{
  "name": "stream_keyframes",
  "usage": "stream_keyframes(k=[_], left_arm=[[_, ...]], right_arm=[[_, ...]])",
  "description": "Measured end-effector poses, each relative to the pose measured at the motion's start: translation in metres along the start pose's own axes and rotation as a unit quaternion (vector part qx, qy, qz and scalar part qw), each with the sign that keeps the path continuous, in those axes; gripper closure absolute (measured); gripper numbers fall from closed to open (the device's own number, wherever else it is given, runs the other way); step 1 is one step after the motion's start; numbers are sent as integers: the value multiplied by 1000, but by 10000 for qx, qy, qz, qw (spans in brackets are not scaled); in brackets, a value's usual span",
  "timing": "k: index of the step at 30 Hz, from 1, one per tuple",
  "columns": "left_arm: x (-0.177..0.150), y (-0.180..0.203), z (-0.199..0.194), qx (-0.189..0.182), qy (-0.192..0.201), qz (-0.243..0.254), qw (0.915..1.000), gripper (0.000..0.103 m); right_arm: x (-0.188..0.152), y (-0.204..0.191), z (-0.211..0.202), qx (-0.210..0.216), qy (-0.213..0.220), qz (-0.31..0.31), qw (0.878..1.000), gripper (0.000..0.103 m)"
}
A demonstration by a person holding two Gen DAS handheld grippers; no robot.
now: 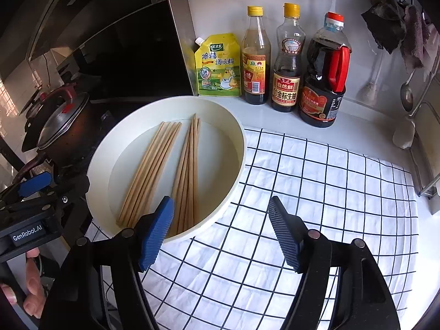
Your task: Organize utensils
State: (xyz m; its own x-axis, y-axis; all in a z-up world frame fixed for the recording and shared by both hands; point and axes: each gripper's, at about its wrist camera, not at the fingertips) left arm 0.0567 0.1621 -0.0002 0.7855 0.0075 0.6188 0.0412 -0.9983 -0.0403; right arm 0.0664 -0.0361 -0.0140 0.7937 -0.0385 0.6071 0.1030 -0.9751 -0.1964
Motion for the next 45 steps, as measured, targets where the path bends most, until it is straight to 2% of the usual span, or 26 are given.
stream_keyframes(k=[45], left_arm=[[0, 3, 1, 173, -70, 10, 9998, 7]], right_arm=[[-1, 5, 5, 33, -85, 29, 10000, 34]])
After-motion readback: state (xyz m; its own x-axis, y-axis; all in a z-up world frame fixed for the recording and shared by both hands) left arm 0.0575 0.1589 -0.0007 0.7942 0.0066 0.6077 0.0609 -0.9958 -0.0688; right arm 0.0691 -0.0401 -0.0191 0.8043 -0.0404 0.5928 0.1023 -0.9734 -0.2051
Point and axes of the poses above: each gripper's, at about its wrist camera, not at the fingertips, and z roughly the way its jaws point, y to its right, x to its top, and after that the axes turned 5 degrees about z, right-handed
